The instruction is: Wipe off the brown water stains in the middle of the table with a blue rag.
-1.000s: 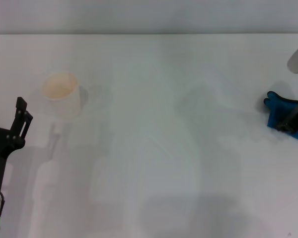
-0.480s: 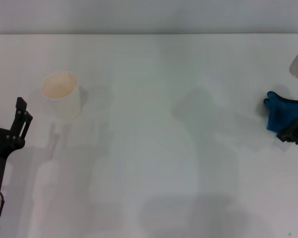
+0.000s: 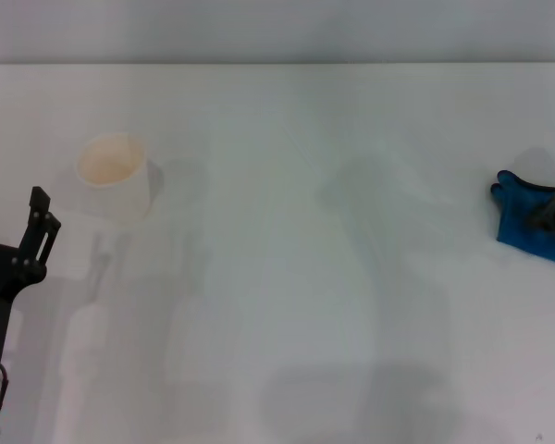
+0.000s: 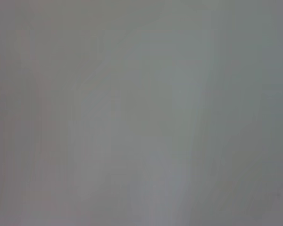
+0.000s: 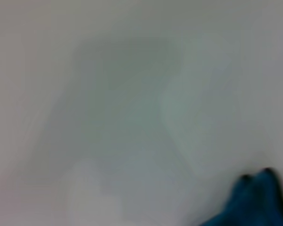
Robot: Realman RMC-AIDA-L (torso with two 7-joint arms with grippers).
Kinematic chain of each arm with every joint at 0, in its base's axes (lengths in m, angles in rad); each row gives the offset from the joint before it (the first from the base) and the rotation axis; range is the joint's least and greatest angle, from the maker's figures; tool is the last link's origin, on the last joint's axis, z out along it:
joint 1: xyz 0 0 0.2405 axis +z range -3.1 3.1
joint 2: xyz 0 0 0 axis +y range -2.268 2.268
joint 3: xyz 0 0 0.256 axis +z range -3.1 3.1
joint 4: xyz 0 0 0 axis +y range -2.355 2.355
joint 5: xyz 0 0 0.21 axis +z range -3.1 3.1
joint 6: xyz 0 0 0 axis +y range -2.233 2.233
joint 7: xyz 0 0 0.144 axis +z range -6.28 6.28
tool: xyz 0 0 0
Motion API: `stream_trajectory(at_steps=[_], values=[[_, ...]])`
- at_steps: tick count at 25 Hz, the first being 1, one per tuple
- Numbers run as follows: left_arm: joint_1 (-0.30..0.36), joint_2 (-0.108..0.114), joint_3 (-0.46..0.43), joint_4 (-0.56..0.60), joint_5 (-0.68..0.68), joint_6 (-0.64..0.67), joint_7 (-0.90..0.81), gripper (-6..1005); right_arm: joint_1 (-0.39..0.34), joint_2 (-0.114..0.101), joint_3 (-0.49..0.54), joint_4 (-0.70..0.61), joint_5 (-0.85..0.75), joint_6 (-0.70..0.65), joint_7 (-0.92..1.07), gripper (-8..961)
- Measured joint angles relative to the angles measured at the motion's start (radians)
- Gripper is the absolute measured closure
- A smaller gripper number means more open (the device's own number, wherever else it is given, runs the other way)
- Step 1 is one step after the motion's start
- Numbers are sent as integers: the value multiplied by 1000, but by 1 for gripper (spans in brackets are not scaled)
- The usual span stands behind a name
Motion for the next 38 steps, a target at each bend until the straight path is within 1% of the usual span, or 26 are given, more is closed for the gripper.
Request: stream_trajectory(at_steps=[2, 4, 6, 10, 15, 19, 25, 28, 33, 36, 38], values=[[0, 0, 0, 1, 0, -3, 0, 138, -15, 1, 60, -3, 14, 36, 0, 847], [0, 0, 1, 1, 0, -8, 0, 138, -22, 1, 70, -3, 18, 53, 0, 847], [-3, 0, 1, 1, 0, -11, 0, 138, -35, 0, 75, 12, 19, 108, 0, 847], [-7, 0, 2, 2, 0, -11, 0, 137, -42, 1, 53, 82, 14, 207, 0, 847], [-8, 0, 0, 4, 0, -11, 0, 137, -34, 2, -5, 170, 21, 293, 0, 848], [-8, -1, -1, 5, 0, -11, 0, 137, -30, 3, -37, 184, 32, 300, 1, 848], [-9, -2, -4, 6, 0, -11, 0, 137, -11, -5, -41, 177, 72, 212, -7, 846], [-9, -3, -4, 7, 0, -11, 0, 137, -6, -5, -39, 172, 69, 192, -7, 844], [-7, -3, -1, 7, 0, -11, 0, 138, -47, 0, 1, 104, 118, 242, -7, 841], [-4, -3, 1, 7, 0, -11, 0, 138, -94, -1, 37, 54, 218, 281, -18, 838], [-3, -3, 1, 7, 0, -11, 0, 138, -121, -2, 83, 42, 322, 296, -58, 837]])
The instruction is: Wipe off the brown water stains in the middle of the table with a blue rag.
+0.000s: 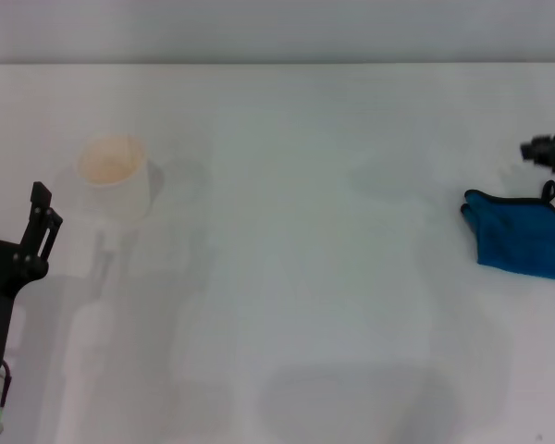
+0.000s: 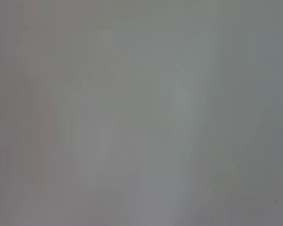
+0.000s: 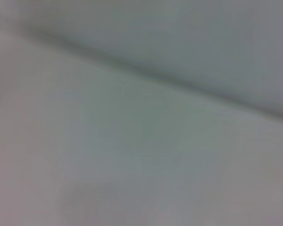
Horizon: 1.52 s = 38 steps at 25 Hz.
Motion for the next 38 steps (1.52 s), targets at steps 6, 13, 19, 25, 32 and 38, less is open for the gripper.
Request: stream_trajectory(at_steps=[6, 13, 19, 25, 32, 38], values=[[-6, 2, 0, 0, 0, 0, 0, 138, -89, -1, 195, 131, 500, -5, -284, 785], [-19, 2, -2, 0, 0, -1, 0, 139, -112, -4, 434, 538, 1003, -164, -774, 747], [-29, 2, -4, -1, 0, 2, 0, 139, -113, 1, 481, 761, 1171, -193, -1192, 721], [-32, 2, -5, -1, 0, 8, 0, 139, -112, 2, 483, 878, 1283, -189, -1435, 695], [-38, 2, 0, -1, 0, 9, 0, 139, -104, 5, 484, 937, 1314, -135, -1522, 665], [-40, 1, 0, -4, 0, 10, 0, 138, -92, 7, 486, 1002, 1350, -132, -1615, 530]])
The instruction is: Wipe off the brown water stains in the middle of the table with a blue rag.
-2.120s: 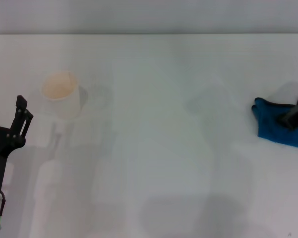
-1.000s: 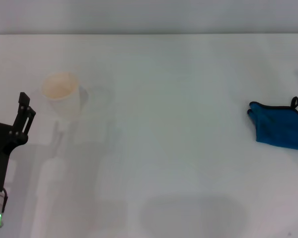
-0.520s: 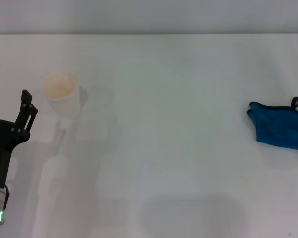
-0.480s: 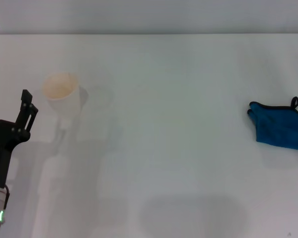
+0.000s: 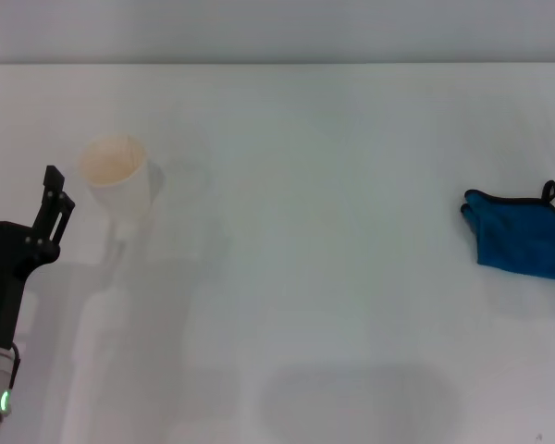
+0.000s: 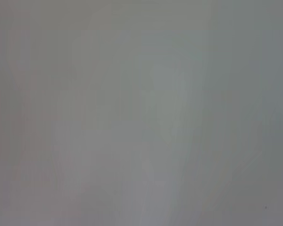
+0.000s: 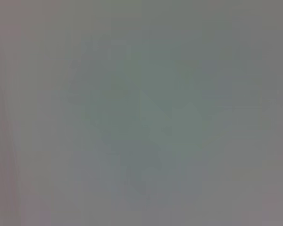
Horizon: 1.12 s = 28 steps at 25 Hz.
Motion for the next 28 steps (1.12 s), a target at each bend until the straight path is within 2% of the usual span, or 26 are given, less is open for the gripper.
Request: stream_trajectory(at_steps=[3, 5, 16, 28], values=[[-1, -1, 0, -3, 0, 1, 0, 138, 0, 0, 0, 6, 0, -9, -1, 408], [-1, -1, 0, -3, 0, 2, 0, 138, 0, 0, 0, 7, 1, -12, -1, 169], [-3, -1, 0, -5, 0, 4, 0, 137, 10, 0, 1, 8, 23, -15, 3, 113], [-11, -1, -5, -5, 0, 30, 0, 137, 19, 0, 1, 9, 23, -16, -1, 118]])
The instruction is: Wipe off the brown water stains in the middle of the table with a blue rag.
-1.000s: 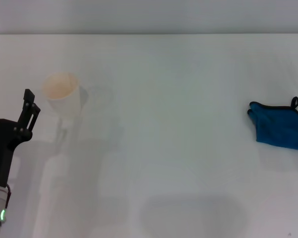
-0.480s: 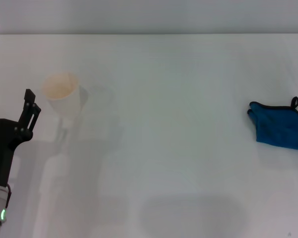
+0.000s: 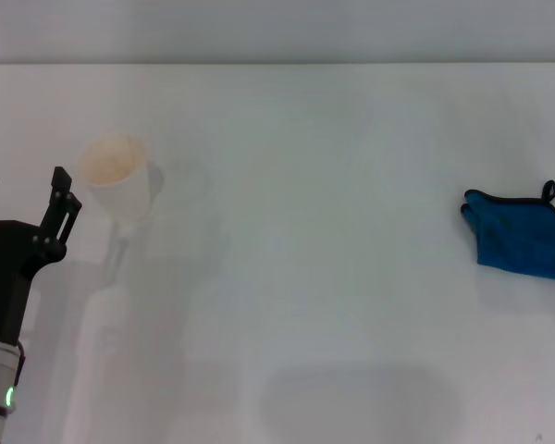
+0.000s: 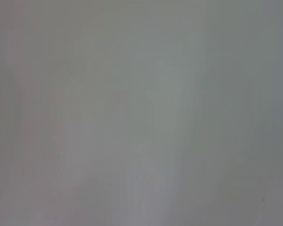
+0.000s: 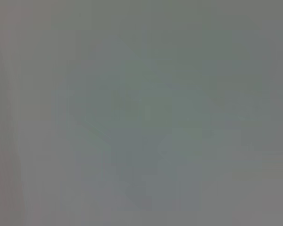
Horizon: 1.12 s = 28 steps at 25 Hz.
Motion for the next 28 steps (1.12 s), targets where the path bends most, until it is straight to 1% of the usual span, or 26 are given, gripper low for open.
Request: stream_trajectory(at_steps=[28], values=[[-8, 1, 4, 3, -12, 3, 0, 138, 9, 0, -11, 8, 0, 1, 5, 118]])
